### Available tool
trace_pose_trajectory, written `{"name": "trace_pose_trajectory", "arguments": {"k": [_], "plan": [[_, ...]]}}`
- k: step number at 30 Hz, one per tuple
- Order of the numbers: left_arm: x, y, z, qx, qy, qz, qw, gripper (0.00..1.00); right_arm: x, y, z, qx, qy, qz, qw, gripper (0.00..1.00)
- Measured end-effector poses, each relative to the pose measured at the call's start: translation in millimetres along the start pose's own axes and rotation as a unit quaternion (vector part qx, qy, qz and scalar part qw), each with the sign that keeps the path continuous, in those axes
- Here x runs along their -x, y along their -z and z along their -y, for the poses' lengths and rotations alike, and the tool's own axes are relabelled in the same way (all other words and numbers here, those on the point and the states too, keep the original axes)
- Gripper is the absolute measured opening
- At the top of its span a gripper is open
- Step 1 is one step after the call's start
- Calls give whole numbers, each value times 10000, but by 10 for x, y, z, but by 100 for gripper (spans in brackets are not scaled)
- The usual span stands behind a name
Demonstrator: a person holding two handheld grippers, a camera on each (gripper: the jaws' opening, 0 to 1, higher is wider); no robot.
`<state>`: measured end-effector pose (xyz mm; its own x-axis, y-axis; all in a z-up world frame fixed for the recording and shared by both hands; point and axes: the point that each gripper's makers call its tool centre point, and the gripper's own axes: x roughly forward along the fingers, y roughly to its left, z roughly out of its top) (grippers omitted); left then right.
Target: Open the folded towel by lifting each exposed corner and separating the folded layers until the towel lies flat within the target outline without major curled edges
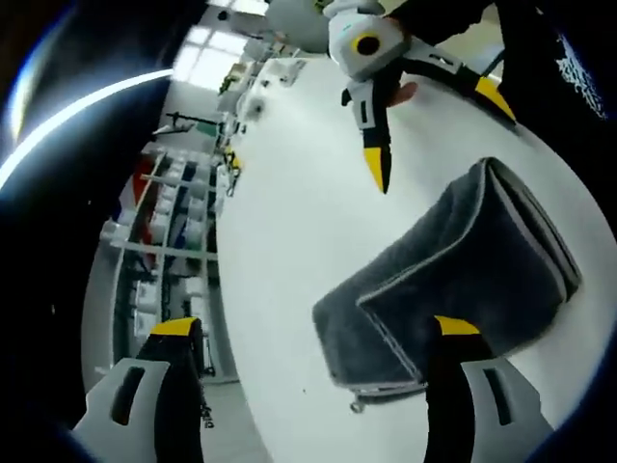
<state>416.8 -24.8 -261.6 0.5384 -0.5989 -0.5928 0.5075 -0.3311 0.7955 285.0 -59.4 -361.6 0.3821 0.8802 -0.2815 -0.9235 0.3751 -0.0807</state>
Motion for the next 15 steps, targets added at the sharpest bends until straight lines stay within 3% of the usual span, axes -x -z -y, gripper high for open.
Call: {"name": "trace_pose_trajectory", "arguments": {"k": [4, 6, 10, 15], "plan": [[-145, 11, 78, -105, 257, -118, 9995, 88, 31, 98, 33, 138, 169, -201, 9996, 99], [-227, 49, 137, -300, 385, -238, 9985, 82, 52, 109, 40, 140, 197, -201, 9995, 96], [-383, 53, 200, -337, 548, -194, 9977, 76, 93, 125, 78, 35, 250, -168, 9995, 95], [-445, 15, 189, -278, 593, -142, 9978, 55, 140, 118, 96, -21, 261, -104, 9996, 94]]}}
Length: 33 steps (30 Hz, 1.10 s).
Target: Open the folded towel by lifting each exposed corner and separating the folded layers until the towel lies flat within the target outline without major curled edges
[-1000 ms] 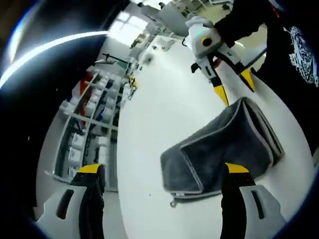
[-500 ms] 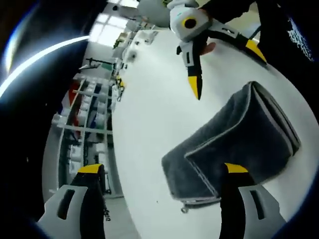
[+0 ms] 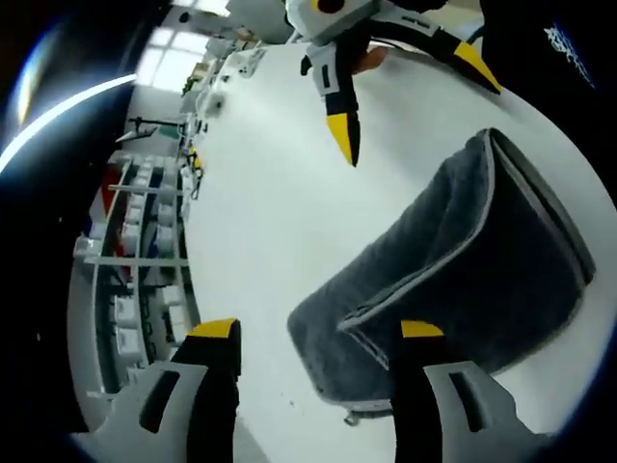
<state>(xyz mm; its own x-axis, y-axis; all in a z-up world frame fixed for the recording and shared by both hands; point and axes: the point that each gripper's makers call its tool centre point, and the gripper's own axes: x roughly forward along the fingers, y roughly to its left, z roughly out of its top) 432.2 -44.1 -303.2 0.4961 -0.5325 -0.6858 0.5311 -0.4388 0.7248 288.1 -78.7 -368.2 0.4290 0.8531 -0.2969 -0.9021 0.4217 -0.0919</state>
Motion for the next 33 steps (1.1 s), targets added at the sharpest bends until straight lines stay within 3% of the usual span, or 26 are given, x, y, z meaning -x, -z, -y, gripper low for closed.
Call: {"name": "trace_pose_trajectory", "arguments": {"k": [6, 12, 14, 18, 27, 33], "plan": [[-61, -72, 84, -39, 219, 57, 9997, 40, -2, 9, 23, -167, 0, 92, 9998, 92], [-94, -55, 221, -87, 534, 15, 9985, 22, 14, 5, 25, -162, 12, 113, 9998, 90], [-91, -42, 247, -94, 592, -13, 9982, 13, 18, 2, 24, -158, 11, 117, 9998, 90], [-87, -14, 268, -150, 643, -90, 9978, 4, 7, -7, 39, -216, 21, 152, 9996, 89], [-5, 16, 363, -107, 747, -111, 9971, 2, -22, 8, 5, -225, -37, 153, 9996, 87], [206, 78, 486, -13, 597, -164, 9981, 3, -24, -2, -9, -225, -57, 194, 9995, 86]]}}
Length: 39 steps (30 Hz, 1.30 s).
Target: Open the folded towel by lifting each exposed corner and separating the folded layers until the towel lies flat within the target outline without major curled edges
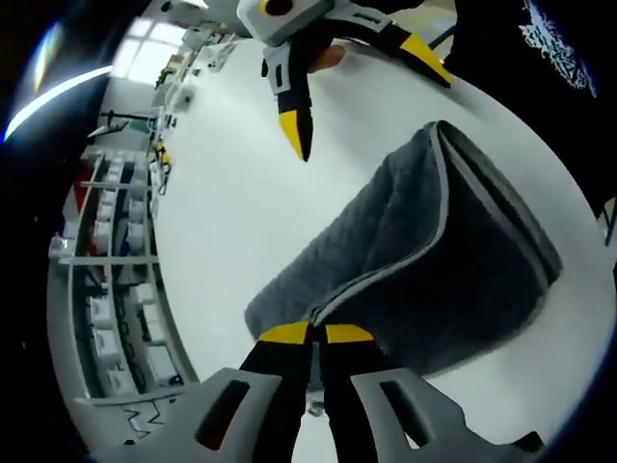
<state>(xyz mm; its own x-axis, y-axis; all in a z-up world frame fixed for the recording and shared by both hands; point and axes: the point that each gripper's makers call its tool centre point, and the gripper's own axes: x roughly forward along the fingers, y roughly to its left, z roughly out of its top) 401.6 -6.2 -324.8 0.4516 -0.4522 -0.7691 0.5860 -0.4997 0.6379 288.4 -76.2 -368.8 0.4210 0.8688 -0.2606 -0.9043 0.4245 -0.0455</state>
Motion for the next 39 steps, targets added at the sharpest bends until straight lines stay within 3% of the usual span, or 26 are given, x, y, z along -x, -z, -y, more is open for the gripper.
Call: {"name": "trace_pose_trajectory", "arguments": {"k": [5, 18, 23, 27, 34, 39], "plan": [[171, 84, 119, 263, -188, 25, 9995, 3, -12, 33, -13, 29, -11, -62, 10000, 85], [410, 233, 671, 684, -240, -77, 9973, 3, -40, 7, -72, 109, -66, -83, 9999, 84], [505, 182, 912, 824, -182, -111, 9964, 3, -50, 0, -67, 98, -68, -73, 9999, 84], [586, 58, 1100, 1012, -83, 67, 9948, 3, -59, 1, -83, 117, -84, -86, 9999, 83], [560, 72, 1396, 1159, 29, -143, 9932, 3, -29, -6, -113, 131, -80, -84, 9998, 83], [530, 42, 1491, 1269, -24, -90, 9919, 4, -27, -2, -113, 152, -75, -112, 9998, 82]]}}
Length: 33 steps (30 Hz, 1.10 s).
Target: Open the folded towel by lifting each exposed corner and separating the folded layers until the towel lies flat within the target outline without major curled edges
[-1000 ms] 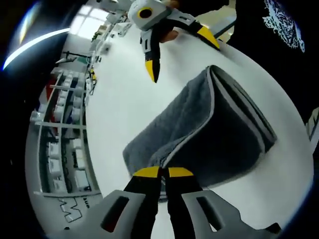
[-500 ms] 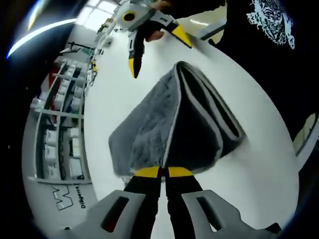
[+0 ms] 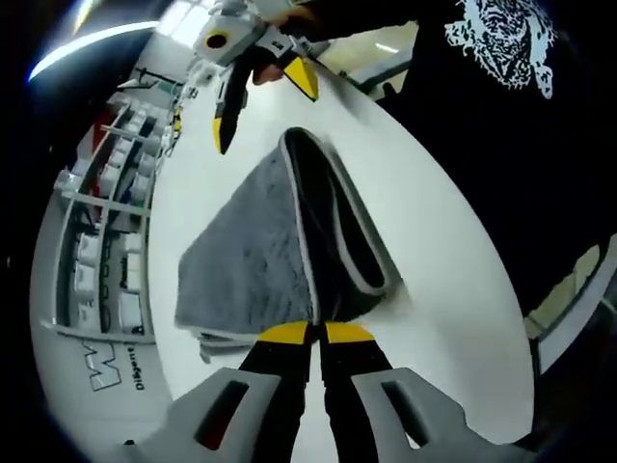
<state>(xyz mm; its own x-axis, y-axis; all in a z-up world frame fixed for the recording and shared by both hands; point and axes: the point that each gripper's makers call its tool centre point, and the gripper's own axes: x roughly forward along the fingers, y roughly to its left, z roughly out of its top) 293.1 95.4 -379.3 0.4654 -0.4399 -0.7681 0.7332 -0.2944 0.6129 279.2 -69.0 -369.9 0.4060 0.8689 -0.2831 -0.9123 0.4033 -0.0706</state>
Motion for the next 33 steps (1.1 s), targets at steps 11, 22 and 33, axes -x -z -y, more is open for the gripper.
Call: {"name": "trace_pose_trajectory", "arguments": {"k": [11, 22, 33], "plan": [[3, 80, 17, 501, -227, 258, 9982, 26, -31, -24, -21, 39, -28, -4, 10000, 82], [13, 23, 38, 2321, -285, 950, 9676, 39, -61, -180, -43, 98, -26, 139, 9999, 87], [300, -88, -297, 4071, -699, 2425, 8778, 100, -29, -279, 167, -419, 288, 334, 9981, 100]]}}
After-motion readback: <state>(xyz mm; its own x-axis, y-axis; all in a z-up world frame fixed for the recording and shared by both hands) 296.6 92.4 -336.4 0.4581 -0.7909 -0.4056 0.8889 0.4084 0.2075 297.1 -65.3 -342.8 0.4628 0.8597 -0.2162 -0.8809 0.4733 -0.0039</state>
